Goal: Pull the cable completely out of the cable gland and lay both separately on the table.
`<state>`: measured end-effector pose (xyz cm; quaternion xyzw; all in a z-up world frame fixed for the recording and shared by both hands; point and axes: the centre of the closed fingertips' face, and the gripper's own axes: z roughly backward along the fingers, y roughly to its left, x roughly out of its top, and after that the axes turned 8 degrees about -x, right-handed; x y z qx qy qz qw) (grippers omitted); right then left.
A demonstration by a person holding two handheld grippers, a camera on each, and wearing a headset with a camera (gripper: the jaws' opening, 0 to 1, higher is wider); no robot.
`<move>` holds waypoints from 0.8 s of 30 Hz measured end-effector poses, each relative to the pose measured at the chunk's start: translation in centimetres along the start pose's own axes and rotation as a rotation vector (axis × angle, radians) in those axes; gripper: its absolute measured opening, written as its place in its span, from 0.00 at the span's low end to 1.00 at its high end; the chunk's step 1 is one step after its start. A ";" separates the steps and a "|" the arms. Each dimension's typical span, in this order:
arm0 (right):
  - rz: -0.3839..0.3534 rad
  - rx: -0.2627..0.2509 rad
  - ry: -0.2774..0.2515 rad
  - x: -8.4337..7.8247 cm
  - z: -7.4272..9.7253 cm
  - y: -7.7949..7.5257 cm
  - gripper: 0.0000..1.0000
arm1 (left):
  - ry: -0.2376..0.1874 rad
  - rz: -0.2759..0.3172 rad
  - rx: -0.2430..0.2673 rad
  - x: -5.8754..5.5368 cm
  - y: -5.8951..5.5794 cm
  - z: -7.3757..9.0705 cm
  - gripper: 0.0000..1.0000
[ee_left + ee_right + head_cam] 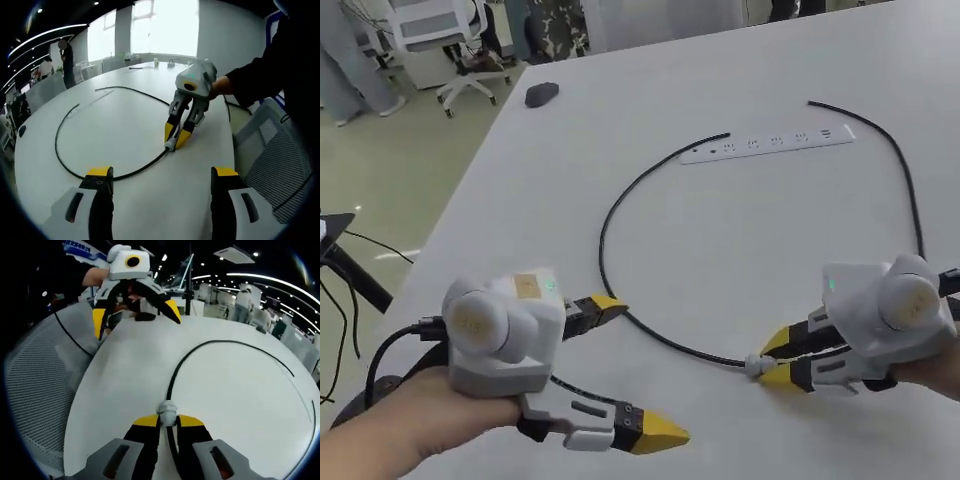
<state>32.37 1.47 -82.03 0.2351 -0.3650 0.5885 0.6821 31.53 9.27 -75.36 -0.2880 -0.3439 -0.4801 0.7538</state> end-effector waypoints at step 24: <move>0.309 0.007 -0.160 6.7 7.0 5.4 0.07 | -0.226 0.212 -0.410 5.5 -8.5 -4.1 0.29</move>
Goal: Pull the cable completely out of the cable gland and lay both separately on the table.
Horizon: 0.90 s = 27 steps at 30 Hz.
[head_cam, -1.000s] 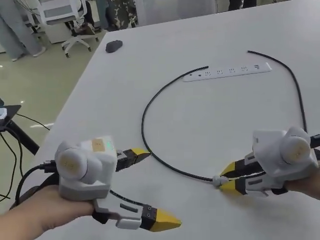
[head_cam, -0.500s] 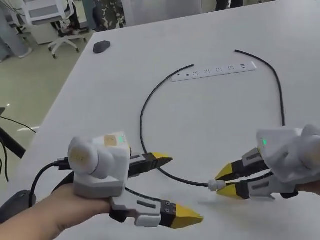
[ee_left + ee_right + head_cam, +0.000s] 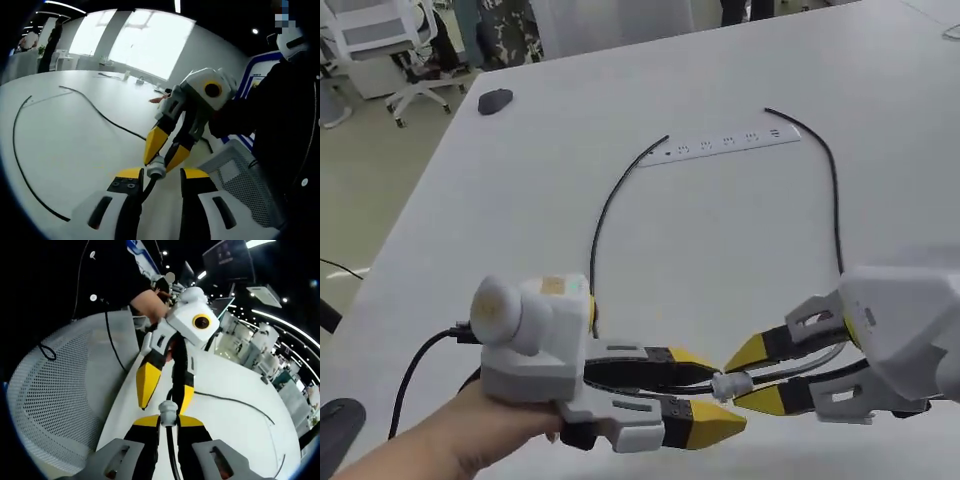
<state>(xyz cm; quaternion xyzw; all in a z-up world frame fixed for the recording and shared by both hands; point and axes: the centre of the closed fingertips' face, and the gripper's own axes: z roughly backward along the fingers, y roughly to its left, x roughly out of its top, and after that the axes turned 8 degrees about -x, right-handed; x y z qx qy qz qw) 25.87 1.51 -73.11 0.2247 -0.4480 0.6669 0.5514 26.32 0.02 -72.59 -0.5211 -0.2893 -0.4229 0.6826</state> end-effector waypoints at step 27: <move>-0.393 0.076 -0.008 0.3 0.6 -1.1 0.11 | 0.053 -0.255 0.055 1.0 -0.1 1.1 0.15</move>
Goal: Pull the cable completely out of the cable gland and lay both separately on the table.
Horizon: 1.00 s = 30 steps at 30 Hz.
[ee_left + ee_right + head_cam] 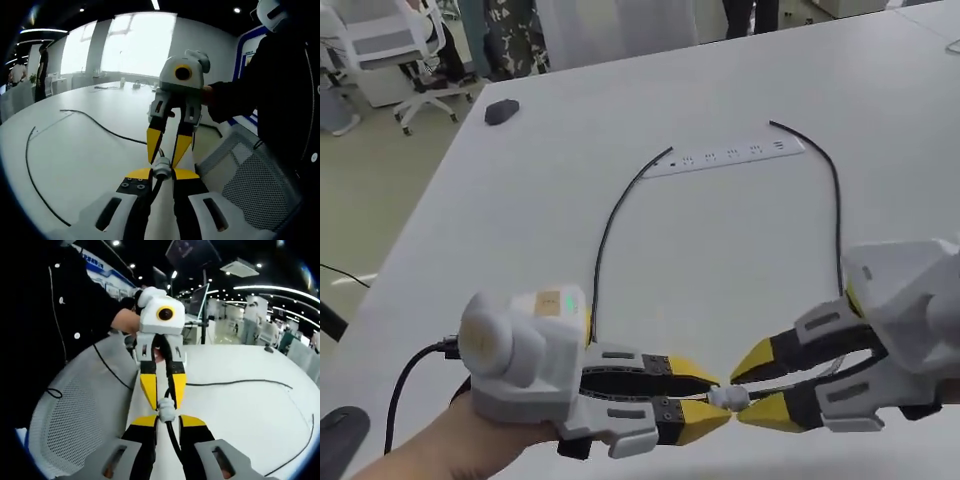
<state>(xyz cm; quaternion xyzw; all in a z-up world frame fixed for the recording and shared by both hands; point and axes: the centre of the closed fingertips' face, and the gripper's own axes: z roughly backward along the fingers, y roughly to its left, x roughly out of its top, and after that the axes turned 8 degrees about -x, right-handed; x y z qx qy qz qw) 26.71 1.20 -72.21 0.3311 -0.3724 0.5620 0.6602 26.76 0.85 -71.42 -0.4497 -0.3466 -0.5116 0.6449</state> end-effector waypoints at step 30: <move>-0.103 0.095 -0.006 0.7 0.1 0.8 0.10 | 0.009 -0.078 -0.024 0.3 -0.3 0.0 0.15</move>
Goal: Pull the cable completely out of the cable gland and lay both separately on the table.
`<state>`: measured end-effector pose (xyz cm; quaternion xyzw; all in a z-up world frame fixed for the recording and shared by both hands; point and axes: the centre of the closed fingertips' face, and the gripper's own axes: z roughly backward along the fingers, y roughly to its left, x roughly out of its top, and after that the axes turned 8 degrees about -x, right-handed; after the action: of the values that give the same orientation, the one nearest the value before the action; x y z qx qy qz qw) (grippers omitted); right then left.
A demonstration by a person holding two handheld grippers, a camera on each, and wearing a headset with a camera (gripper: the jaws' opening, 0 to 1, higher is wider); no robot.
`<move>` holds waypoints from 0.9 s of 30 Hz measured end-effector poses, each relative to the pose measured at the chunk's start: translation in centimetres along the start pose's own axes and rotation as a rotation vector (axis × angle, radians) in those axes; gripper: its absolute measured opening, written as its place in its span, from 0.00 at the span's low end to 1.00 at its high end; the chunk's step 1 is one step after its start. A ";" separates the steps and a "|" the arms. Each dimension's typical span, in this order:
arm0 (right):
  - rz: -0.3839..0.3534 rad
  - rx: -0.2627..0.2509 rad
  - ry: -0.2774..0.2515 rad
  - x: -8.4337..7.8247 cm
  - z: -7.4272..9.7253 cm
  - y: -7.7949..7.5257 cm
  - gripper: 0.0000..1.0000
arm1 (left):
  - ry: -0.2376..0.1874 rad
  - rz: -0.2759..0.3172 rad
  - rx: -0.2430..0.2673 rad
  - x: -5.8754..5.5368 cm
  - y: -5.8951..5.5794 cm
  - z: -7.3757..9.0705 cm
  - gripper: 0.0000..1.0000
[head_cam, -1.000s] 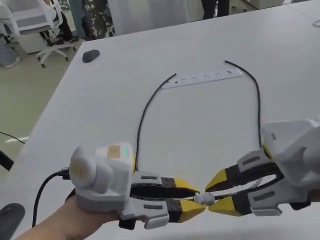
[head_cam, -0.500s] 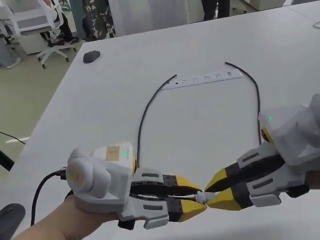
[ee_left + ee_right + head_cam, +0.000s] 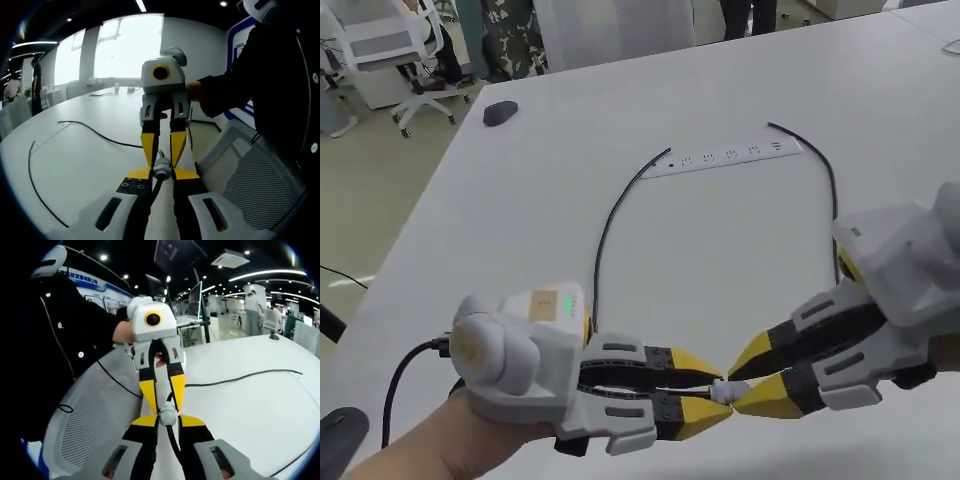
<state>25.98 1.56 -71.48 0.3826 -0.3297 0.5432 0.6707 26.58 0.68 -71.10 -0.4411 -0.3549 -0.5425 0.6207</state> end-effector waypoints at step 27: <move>0.273 -0.120 -0.057 0.4 0.4 0.0 0.07 | -0.040 0.159 -0.012 0.7 0.5 0.2 0.15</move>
<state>26.01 1.36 -70.95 0.3086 -0.4294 0.5976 0.6027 27.21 0.61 -70.49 -0.4823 -0.3278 -0.4848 0.6519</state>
